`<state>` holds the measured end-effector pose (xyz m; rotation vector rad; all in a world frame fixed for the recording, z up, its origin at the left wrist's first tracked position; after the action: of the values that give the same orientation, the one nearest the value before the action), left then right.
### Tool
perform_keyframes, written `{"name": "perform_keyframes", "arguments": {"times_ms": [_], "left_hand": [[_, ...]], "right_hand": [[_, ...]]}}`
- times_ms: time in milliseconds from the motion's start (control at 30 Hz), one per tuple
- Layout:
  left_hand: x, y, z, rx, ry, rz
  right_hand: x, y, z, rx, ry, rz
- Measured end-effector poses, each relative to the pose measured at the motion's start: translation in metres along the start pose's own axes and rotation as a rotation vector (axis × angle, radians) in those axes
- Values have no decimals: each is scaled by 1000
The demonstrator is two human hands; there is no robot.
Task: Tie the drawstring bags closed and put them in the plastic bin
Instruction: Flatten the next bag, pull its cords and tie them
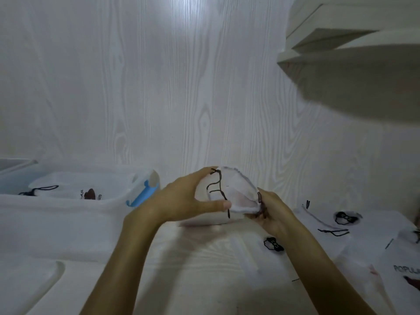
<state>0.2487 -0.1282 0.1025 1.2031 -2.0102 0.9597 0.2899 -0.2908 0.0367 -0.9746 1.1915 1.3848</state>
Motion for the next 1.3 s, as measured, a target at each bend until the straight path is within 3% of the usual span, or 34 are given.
{"name": "perform_keyframes", "arguments": {"times_ms": [67,100,233,400,600,733,900,1067,1300], "left_hand": [[1,-7,-14,188,66,157],[-5,-9,-22,270,125,174],[-28,-9,-33,352,312,105],[-27,-6,-37,438,333,124],[-14,1,-32,508,528,192],[-11,1,-37,648,466,252],[-21,0,-41,618,474,203],[-24,-5,-27,486,478,159],[-26,1,-34,602,446,160]], "right_hand": [[-4,9,9,-130,-9,43],[-9,15,8,-168,118,50],[-45,30,-15,-15,910,-92],[-46,43,13,-117,1045,-186],[-65,37,13,71,718,-455],[-59,35,16,-20,549,-398],[-55,35,17,-267,279,-263],[-52,29,9,-231,241,-241],[-49,29,11,-218,282,-223]]}}
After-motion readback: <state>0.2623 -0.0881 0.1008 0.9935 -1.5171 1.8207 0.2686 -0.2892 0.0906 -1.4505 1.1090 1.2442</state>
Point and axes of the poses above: each hand's wrist, its own y-axis away from the middle knuckle, its own z-axis out of the palm, x = y × z, the point moved 9 cm from there along -y, towards the middle knuckle, and after that the axes turned 13 degrees about y, right-handed, at the moved point
